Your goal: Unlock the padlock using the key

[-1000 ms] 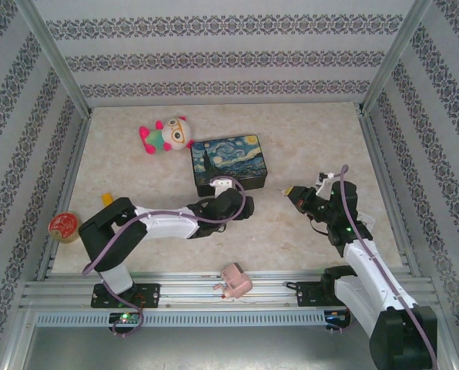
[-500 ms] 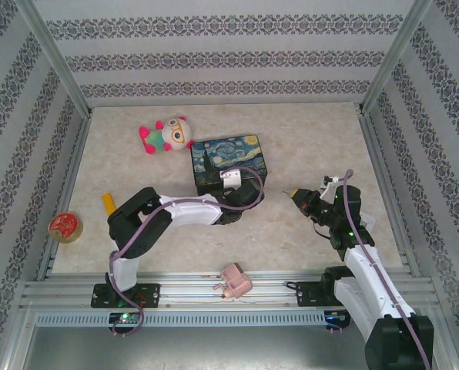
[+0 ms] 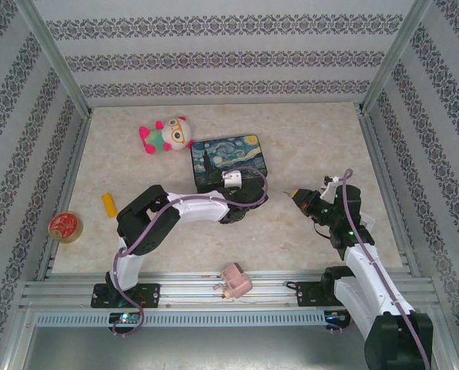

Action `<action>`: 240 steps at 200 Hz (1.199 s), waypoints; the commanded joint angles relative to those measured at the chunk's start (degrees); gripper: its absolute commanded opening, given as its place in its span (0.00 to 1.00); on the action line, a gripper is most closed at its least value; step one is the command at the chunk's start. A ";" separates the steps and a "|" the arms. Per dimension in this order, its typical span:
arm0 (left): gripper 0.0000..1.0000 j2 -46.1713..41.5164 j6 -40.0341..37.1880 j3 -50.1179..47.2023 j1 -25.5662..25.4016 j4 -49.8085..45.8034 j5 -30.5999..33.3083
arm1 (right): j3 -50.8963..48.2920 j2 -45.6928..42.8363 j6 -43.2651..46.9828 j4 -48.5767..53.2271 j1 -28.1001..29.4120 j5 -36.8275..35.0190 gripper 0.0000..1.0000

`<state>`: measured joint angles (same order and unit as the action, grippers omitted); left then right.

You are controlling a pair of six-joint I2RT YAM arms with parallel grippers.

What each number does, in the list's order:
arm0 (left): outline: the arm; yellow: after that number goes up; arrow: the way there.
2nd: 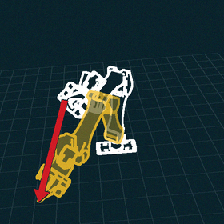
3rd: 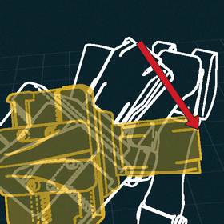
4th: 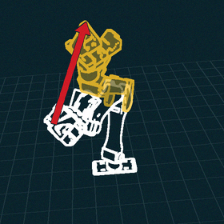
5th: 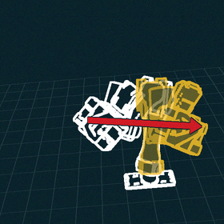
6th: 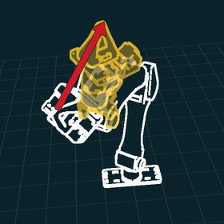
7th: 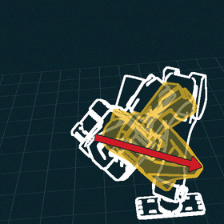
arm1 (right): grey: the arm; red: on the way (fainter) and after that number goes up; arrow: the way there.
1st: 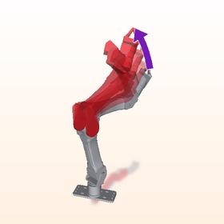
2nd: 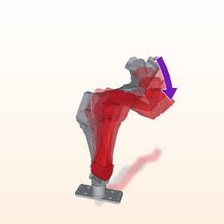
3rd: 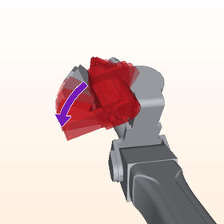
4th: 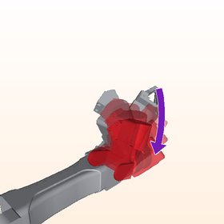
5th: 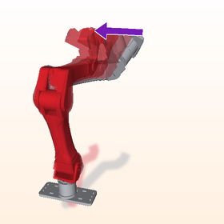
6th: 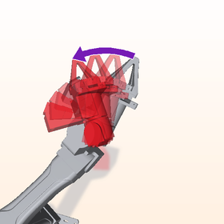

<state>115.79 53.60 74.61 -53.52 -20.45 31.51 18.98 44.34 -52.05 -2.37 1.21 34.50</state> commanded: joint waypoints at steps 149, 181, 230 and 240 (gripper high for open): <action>0.50 1.23 -5.27 0.98 1.76 3.16 -3.78 | -4.12 -7.68 -1.24 -1.50 -0.86 -6.42 0.00; 0.51 2.40 -5.44 1.49 2.17 3.83 -4.72 | -3.98 -7.60 -1.61 -1.67 -0.95 -6.21 0.00; 0.50 3.26 -4.59 1.68 2.88 3.88 -4.74 | -3.83 -6.98 -1.74 -1.84 -0.95 -5.85 0.00; 0.48 3.44 -4.33 1.68 3.08 3.97 -5.00 | -3.83 -6.89 -1.73 -1.84 -0.95 -5.85 0.00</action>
<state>118.32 49.06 75.33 -51.66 -17.08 26.55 15.07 37.32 -53.60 -3.18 0.84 29.15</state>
